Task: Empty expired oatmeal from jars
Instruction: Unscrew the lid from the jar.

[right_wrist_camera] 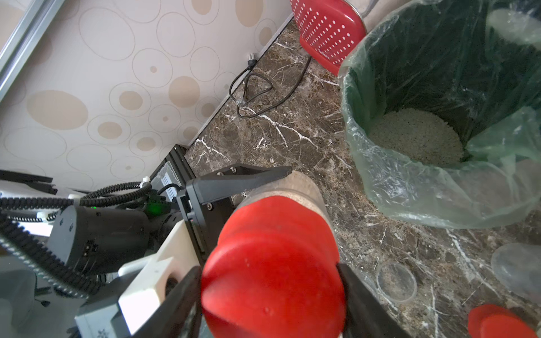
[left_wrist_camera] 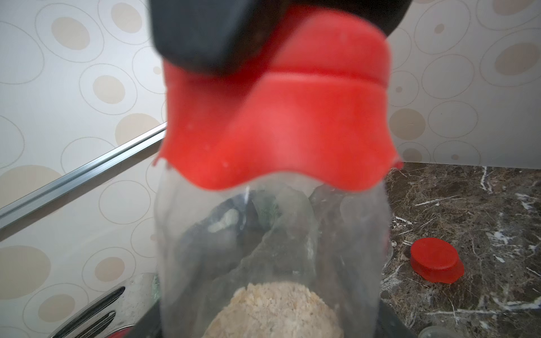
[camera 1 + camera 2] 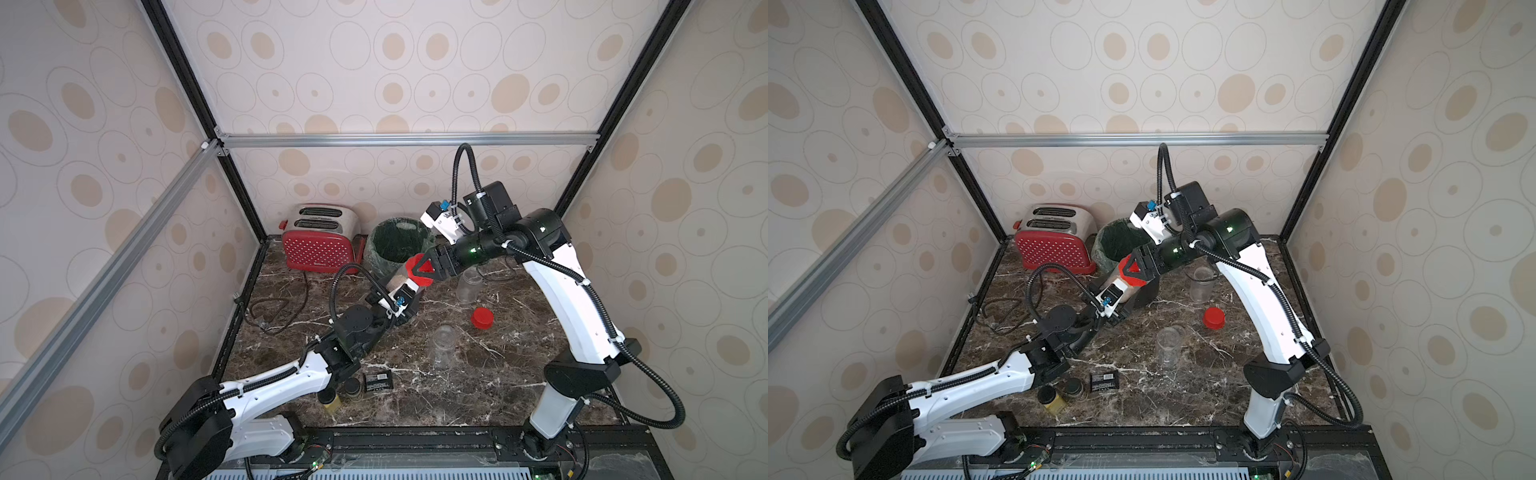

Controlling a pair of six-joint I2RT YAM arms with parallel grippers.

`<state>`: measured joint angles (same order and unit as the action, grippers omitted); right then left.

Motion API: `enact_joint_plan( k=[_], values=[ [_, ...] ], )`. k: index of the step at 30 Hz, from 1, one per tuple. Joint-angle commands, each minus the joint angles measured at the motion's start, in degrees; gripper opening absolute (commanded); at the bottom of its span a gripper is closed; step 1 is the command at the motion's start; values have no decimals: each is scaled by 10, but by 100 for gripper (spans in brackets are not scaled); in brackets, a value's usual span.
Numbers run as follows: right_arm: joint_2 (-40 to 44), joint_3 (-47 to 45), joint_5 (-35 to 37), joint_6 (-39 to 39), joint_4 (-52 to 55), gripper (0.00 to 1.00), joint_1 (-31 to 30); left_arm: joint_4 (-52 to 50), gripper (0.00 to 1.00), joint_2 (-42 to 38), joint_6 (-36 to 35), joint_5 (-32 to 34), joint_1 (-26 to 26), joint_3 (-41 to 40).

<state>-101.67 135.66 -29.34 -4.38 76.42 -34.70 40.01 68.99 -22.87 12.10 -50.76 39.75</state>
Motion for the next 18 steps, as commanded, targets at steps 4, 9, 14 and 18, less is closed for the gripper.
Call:
enact_joint_plan(
  k=[4, 9, 14, 18],
  values=[
    [-11, 39, -99, 211, 33, 63, -6, -3, 52, -16, 7, -18, 4, 14],
    [27, -51, -115, 332, -28, 63, -5, -22, 52, -29, 15, -31, 4, 18],
    [61, -118, -128, 418, -69, 62, 3, -28, 52, -42, 21, -33, 5, 7],
    [90, -176, -123, 488, -89, 62, 7, -27, 52, -56, 21, -24, 4, -8]
  ],
)
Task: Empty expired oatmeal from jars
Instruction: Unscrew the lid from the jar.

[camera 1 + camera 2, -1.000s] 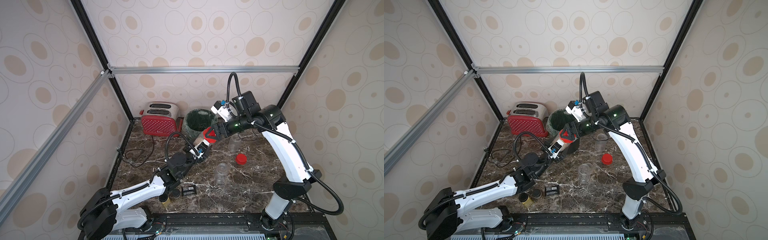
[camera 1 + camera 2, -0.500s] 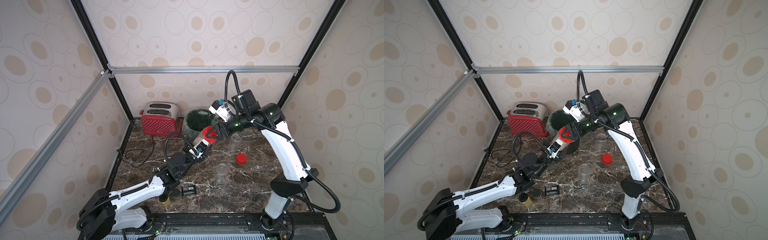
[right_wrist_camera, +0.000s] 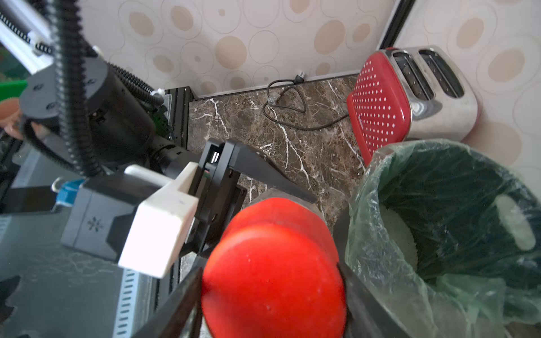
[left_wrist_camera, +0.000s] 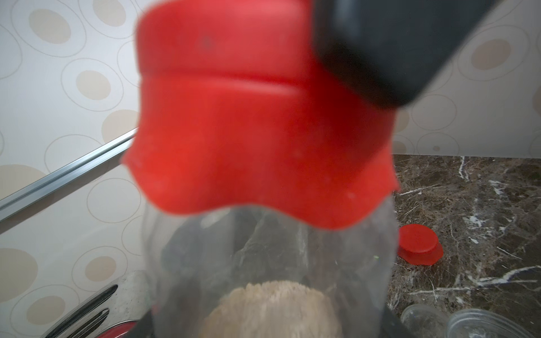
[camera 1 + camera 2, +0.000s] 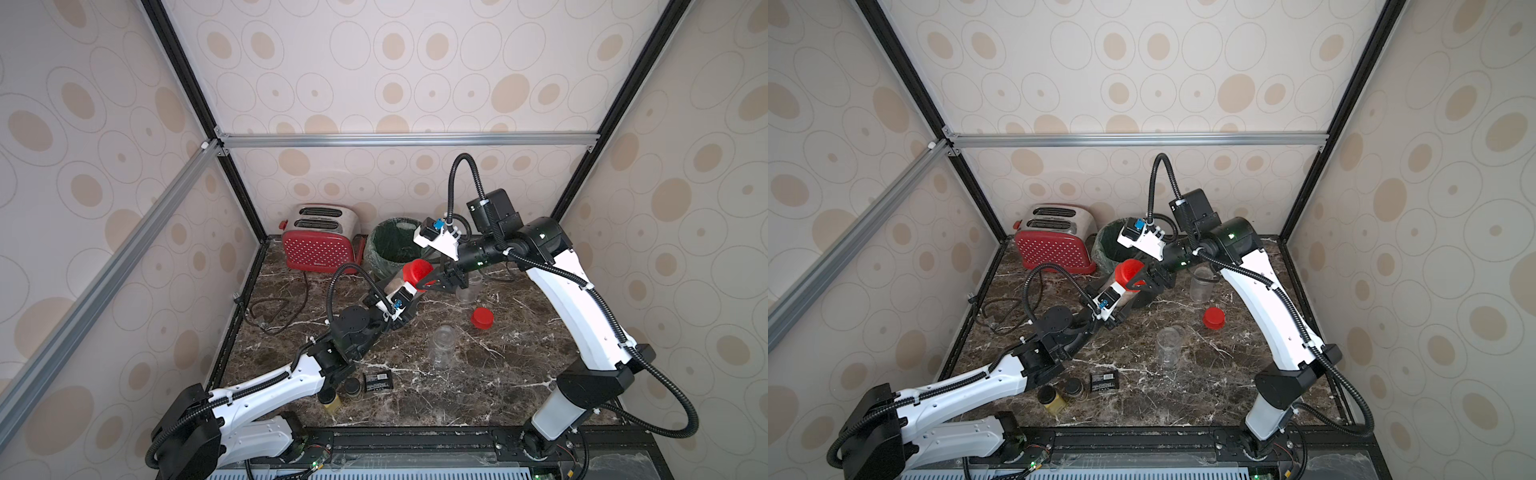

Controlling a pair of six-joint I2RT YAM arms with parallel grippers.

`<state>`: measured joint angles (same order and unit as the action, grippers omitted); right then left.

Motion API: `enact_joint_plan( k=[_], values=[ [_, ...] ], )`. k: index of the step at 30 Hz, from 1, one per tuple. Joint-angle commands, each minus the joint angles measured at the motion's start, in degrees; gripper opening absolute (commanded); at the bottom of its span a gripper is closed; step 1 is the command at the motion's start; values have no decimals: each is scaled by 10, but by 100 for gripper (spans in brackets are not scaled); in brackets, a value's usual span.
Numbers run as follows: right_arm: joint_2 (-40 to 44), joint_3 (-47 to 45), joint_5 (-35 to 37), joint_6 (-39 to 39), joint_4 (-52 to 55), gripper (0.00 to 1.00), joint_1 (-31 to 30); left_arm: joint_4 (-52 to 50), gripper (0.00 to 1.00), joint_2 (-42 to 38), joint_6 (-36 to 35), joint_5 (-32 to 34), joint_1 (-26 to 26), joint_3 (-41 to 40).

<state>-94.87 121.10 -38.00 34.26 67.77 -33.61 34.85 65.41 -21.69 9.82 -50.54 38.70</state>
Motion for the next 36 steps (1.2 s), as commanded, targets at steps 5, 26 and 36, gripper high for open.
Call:
enact_joint_plan(
  k=[5, 26, 36],
  values=[
    [49, -72, -36, 126, -41, 62, 6, 19, 52, -21, 7, -1, -7, 6],
    [-6, 111, 158, -410, 12, 86, 11, 80, 53, 30, -16, 33, -1, 25],
    [-3, 58, 137, -437, 26, 90, -1, 78, 53, 46, -16, 32, 2, 35]
  ],
)
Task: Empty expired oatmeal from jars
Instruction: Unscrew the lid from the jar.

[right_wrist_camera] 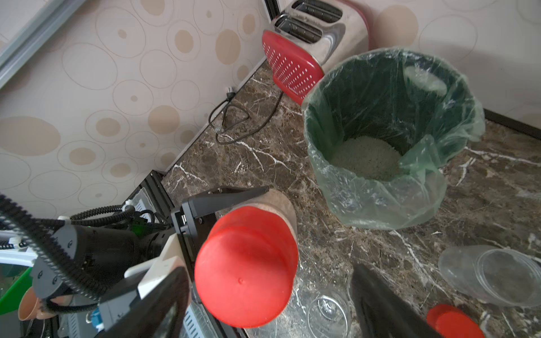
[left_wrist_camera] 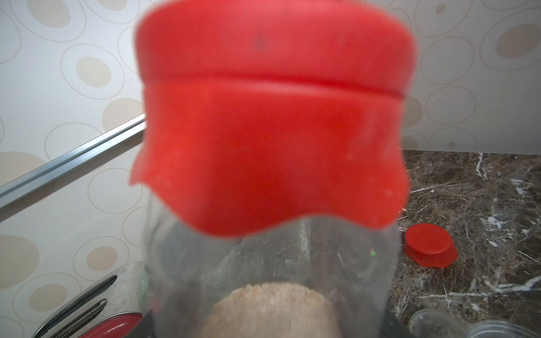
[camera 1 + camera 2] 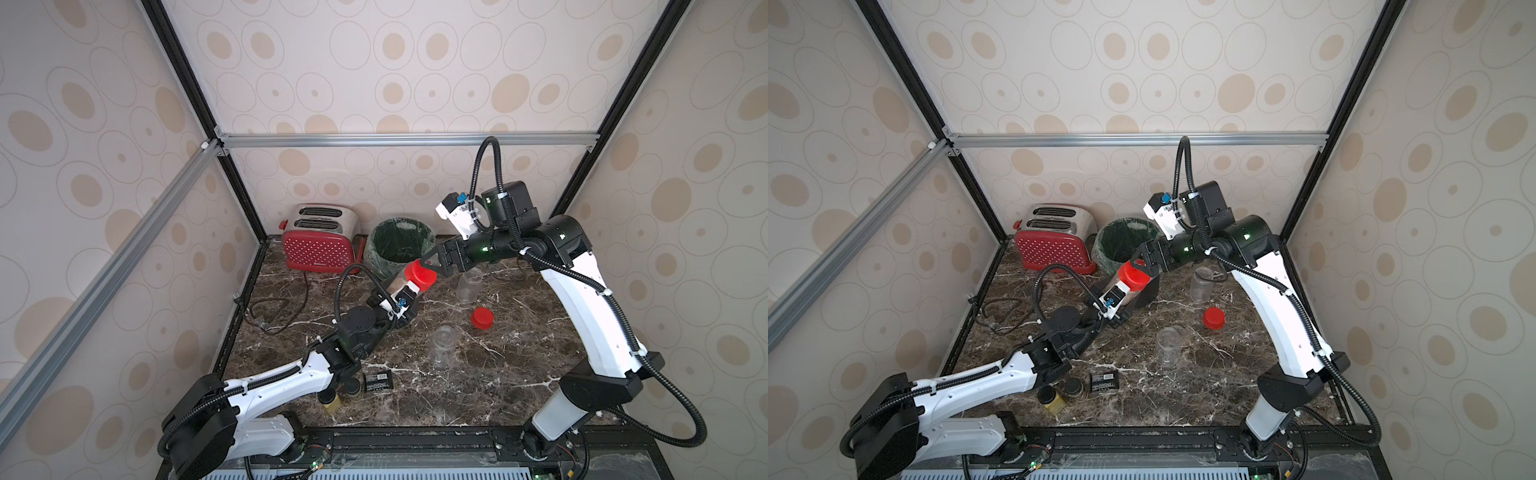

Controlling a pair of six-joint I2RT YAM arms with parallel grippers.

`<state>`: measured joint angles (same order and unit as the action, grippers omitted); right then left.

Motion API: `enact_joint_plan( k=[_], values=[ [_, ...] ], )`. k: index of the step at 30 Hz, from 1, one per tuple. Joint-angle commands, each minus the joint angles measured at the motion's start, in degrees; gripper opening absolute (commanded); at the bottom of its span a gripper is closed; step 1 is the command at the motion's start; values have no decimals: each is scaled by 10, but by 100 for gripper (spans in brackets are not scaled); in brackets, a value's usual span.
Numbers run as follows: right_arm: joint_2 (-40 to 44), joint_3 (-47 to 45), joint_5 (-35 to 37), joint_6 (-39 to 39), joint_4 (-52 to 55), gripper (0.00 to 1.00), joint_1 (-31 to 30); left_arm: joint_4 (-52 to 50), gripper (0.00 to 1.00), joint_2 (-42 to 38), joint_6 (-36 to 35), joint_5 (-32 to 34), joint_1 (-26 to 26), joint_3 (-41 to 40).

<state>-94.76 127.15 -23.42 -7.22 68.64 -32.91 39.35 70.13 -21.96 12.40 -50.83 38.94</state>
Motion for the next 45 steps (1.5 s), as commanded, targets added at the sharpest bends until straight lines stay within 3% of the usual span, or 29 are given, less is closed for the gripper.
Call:
enact_joint_plan(
  k=[1, 12, 24, 29, 39, 42, 45],
  values=[
    [-6, -5, -15, -22, 17, 91, -11, 30, 53, -1, -14, 6, 5, 32],
    [-31, -2, -5, -19, 24, 91, -39, 19, 53, -5, -13, 2, 5, 33],
    [-68, 40, -21, -9, 56, 60, -49, 13, 53, -12, -13, 2, 5, 29],
    [-70, 83, -54, 17, 56, 54, -48, 11, 53, -16, -12, -2, 5, 28],
    [-89, 155, -221, 247, 71, 44, -11, -1, 52, -24, -3, -10, 5, 24],
    [-81, 154, -224, 350, 88, 43, -6, -2, 51, -26, -2, -11, 6, 22],
    [-77, 149, -233, 391, 89, 41, 2, -2, 51, -25, -3, -12, 6, 21]
  ],
)
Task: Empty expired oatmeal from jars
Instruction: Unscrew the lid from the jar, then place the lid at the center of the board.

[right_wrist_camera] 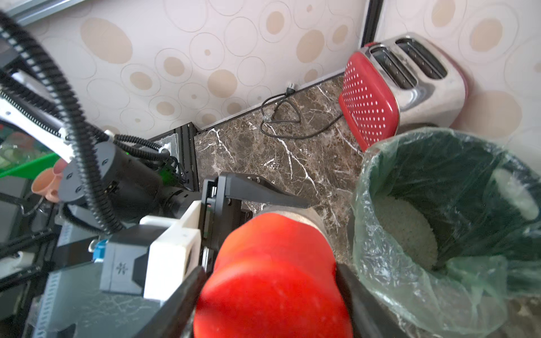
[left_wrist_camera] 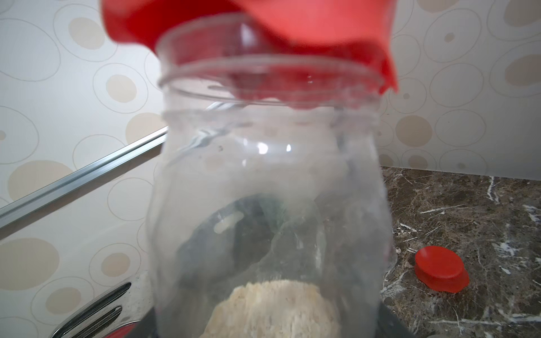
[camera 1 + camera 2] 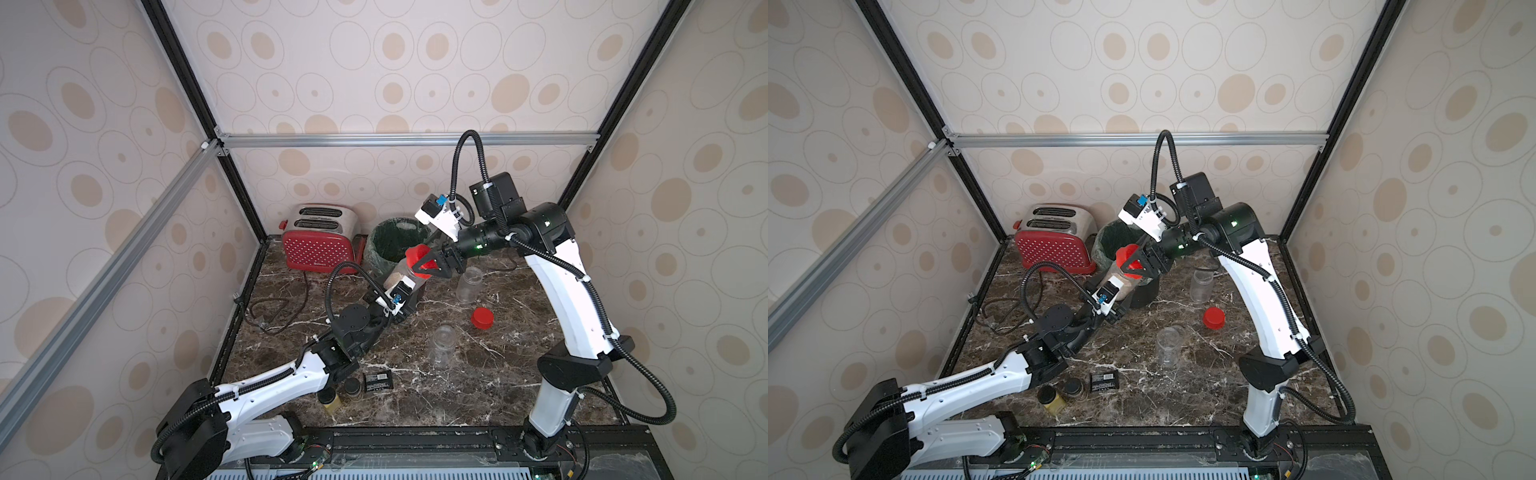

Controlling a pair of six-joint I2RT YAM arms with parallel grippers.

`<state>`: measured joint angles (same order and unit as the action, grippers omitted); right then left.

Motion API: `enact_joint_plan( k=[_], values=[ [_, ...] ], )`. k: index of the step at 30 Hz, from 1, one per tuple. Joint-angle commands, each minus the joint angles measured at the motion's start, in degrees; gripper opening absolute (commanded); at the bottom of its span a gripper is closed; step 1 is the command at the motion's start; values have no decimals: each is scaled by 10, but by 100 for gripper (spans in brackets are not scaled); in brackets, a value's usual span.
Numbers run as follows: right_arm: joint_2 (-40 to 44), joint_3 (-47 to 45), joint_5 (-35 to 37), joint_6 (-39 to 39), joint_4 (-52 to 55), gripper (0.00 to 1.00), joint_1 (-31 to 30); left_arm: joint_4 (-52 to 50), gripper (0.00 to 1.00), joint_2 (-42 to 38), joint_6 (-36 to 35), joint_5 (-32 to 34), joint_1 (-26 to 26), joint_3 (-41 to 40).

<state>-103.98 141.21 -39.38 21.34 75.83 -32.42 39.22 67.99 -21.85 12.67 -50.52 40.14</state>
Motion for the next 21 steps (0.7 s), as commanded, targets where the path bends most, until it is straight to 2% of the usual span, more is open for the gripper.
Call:
enact_joint_plan(
  k=[1, 5, 7, 11, 16, 21],
  values=[
    [15, 10, -76, 113, 20, 40, -1, 0, 51, -5, -4, -14, 2, 9],
    [11, 9, -74, 91, 7, 40, 5, -1, 51, -6, -6, -13, 2, 9],
    [11, 8, -63, 55, -5, 39, 12, -1, 51, -8, -5, -12, 2, 8],
    [40, -27, 5, -58, -55, 38, 18, -2, 51, -12, 0, -8, 2, 4],
    [130, -197, 126, -224, -163, 34, 25, -5, 51, -13, 10, -8, 2, 6],
    [225, -408, 250, -337, -182, 32, 33, -33, 50, -30, 16, 0, 1, 7]
  ],
)
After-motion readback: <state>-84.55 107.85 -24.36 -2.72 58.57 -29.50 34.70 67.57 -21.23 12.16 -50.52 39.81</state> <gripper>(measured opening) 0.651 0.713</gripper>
